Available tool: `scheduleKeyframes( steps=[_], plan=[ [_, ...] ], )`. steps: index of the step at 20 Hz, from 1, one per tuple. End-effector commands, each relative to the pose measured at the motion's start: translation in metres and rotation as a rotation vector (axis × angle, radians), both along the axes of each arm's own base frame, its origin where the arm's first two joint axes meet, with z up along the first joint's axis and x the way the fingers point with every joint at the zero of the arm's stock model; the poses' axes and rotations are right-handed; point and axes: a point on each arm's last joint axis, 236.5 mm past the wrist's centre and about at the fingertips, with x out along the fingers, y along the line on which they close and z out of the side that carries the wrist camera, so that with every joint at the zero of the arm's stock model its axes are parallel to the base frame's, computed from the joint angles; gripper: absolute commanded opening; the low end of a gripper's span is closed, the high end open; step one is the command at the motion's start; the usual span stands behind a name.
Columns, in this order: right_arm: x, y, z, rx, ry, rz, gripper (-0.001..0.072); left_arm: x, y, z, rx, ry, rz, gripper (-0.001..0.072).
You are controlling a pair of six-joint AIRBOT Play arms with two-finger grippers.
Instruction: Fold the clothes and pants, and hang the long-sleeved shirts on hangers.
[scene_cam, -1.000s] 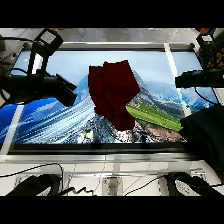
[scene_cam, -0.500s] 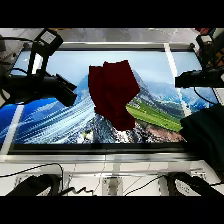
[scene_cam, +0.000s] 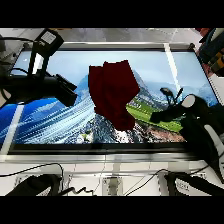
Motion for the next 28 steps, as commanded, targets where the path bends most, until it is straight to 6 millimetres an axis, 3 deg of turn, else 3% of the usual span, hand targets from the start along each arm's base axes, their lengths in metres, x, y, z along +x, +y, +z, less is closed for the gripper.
scheduleKeyframes(
  steps=[1, 7, 10, 11, 14, 16, 17, 18, 21, 24, 26, 27, 28],
  plan=[
    [0.007, 0.049, -0.027, 0.265, 0.091, -0.187, 0.0523, 0.003, -0.002, -0.006, 0.007, 0.013, 0.0, 0.001],
    [0.009, 0.087, -0.059, 0.334, 0.219, -0.156, 0.0522, 0.016, -0.006, -0.032, 0.048, 0.072, 0.004, 0.001],
    [0.029, 0.1, -0.059, 0.307, 0.136, -0.143, 0.0482, 0.02, -0.007, -0.039, 0.058, 0.088, 0.005, 0.001],
    [0.033, 0.105, -0.057, 0.304, 0.118, -0.133, 0.0402, 0.022, -0.008, -0.042, 0.061, 0.095, 0.005, 0.001],
    [0.031, 0.116, -0.056, 0.293, 0.106, -0.095, 0.0338, 0.026, -0.01, -0.052, 0.074, 0.117, 0.005, 0.001],
    [0.028, 0.121, -0.055, 0.292, 0.106, -0.077, 0.009, 0.029, -0.011, -0.059, 0.082, 0.131, 0.005, 0.001],
    [0.028, 0.122, -0.052, 0.294, 0.103, -0.071, 0.0017, 0.03, -0.011, -0.061, 0.087, 0.135, 0.006, 0.001],
    [0.029, 0.12, -0.047, 0.288, 0.092, -0.056, 0.0017, 0.031, -0.011, -0.063, 0.091, 0.135, 0.008, 0.0011],
    [0.023, 0.097, -0.023, 0.156, 0.019, 0.093, 0.0016, 0.039, 0.003, -0.065, 0.15, 0.11, 0.038, 0.0011],
    [0.006, 0.042, 0.015, -0.084, -0.04, 0.117, 0.0016, 0.05, 0.025, -0.064, 0.214, 0.078, 0.086, 0.0011],
    [-0.013, 0.019, 0.051, -0.169, -0.097, 0.143, 0.0016, 0.056, 0.037, -0.066, 0.191, 0.098, 0.147, 0.0011],
    [-0.024, 0.01, 0.07, -0.193, -0.134, 0.14, 0.0016, 0.06, 0.045, -0.069, 0.166, 0.119, 0.199, 0.0033],
    [-0.036, 0.002, 0.086, -0.216, -0.162, 0.132, 0.0016, 0.064, 0.052, -0.072, 0.144, 0.14, 0.25, 0.0139]
  ],
)
